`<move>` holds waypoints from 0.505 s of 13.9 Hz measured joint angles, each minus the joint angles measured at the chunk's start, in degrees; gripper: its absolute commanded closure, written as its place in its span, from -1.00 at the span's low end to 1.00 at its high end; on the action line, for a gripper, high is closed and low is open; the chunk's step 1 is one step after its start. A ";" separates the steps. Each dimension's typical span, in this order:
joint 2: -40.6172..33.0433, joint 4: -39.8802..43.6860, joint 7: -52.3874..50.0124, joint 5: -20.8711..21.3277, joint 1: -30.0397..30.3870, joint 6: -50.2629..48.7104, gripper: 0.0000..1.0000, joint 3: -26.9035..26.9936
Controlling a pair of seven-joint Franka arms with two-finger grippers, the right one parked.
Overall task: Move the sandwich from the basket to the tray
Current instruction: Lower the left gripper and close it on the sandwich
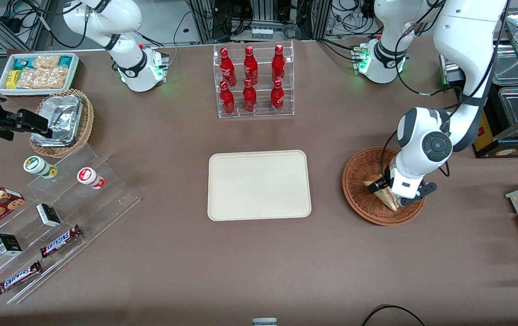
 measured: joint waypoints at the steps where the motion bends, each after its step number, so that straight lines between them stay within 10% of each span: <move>1: -0.06 0.01 0.00 0.00 0.02 -0.03 1.00 0.00; 7: -4.58 8.24 0.07 0.02 -0.13 -13.66 1.00 -0.12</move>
